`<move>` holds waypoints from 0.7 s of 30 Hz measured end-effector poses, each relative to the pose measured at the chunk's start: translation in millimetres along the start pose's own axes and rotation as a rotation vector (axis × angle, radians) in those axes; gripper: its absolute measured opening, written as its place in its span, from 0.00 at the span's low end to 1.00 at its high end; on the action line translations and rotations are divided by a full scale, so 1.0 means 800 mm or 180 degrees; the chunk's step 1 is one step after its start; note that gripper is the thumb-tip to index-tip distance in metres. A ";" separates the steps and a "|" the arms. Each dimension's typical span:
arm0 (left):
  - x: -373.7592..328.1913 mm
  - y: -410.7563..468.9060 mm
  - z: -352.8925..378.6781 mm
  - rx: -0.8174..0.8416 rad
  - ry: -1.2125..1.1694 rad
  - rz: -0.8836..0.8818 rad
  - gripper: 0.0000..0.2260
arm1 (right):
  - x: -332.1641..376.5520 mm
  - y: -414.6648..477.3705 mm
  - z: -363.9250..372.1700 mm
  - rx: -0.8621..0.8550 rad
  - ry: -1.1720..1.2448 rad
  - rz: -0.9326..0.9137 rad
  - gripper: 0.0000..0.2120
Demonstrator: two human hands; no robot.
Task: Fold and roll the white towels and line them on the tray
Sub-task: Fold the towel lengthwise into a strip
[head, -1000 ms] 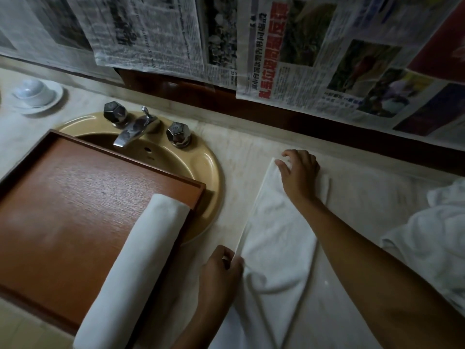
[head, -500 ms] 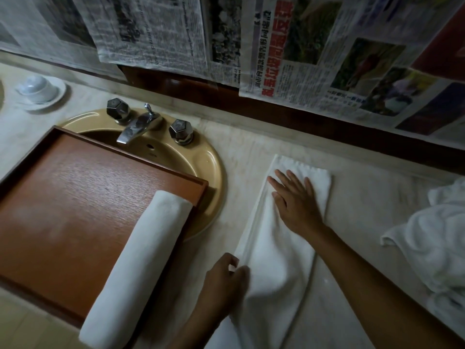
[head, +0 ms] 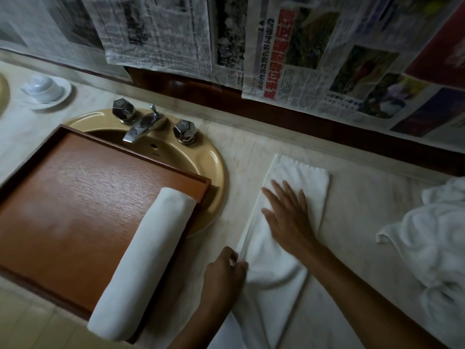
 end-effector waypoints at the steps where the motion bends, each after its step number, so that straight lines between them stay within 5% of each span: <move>1: -0.003 -0.002 -0.001 0.0010 0.0007 0.0007 0.06 | 0.009 -0.018 0.004 0.0121 -0.0034 -0.0096 0.25; 4: 0.005 -0.008 0.002 0.0176 -0.0448 -0.0373 0.04 | 0.002 -0.039 0.015 0.0305 -0.0230 -0.0197 0.26; 7: 0.015 -0.032 0.018 0.1368 -0.1945 -0.1661 0.11 | -0.006 -0.020 0.017 0.0272 -0.0308 -0.0140 0.25; 9: 0.006 -0.051 0.009 0.1927 -0.2321 -0.1867 0.15 | -0.007 -0.012 0.018 0.0240 -0.0333 -0.0133 0.25; 12: 0.035 -0.036 -0.018 0.0966 -0.1522 -0.1069 0.04 | -0.010 -0.008 0.017 0.0221 -0.0327 -0.0172 0.25; 14: 0.050 -0.019 -0.030 0.0341 -0.0815 -0.0409 0.07 | -0.012 -0.004 0.016 0.0208 -0.0335 -0.0163 0.25; 21: 0.051 -0.023 -0.034 -0.0181 -0.0036 0.0152 0.10 | -0.011 -0.003 0.021 0.0321 -0.0361 -0.0089 0.25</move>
Point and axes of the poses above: each hand's wrist, its own y-axis towards the middle knuckle, its own z-axis out of the palm, x = y × z, the point moved 7 cm from there along y, towards the middle knuckle, and after that the axes turned 13 degrees about -x, right-handed, at the moved point
